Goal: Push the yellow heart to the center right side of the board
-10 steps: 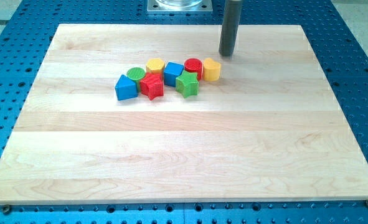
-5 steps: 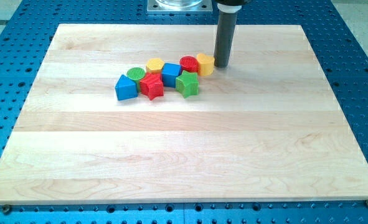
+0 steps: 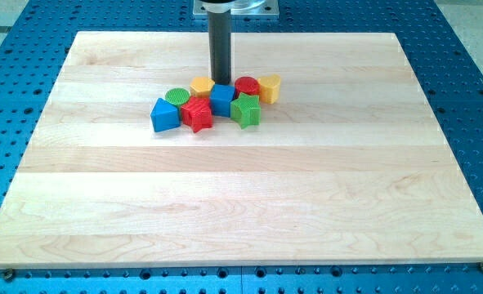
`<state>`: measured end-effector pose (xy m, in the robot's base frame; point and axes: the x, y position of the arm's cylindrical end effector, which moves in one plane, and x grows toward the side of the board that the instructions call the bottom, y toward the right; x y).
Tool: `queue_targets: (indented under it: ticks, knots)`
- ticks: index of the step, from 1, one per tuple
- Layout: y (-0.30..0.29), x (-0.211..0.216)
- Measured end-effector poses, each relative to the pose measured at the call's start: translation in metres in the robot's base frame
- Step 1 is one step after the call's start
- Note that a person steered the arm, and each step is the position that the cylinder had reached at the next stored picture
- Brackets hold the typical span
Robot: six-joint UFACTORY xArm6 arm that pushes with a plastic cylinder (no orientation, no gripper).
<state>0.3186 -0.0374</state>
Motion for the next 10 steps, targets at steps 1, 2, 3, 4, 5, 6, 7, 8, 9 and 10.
queue_targets:
  ticks: [1,2,3,4,5,6,7,8,9,10]
  knots:
    - [-0.005,0.025]
    - [-0.003,0.029]
    - [0.02,0.026]
    - [0.05,0.025]
    - [0.083,0.025]
    - [0.13,0.025]
    - [0.165,0.025]
    - [0.174,0.025]
    - [0.204,0.029]
    - [0.19,0.029]
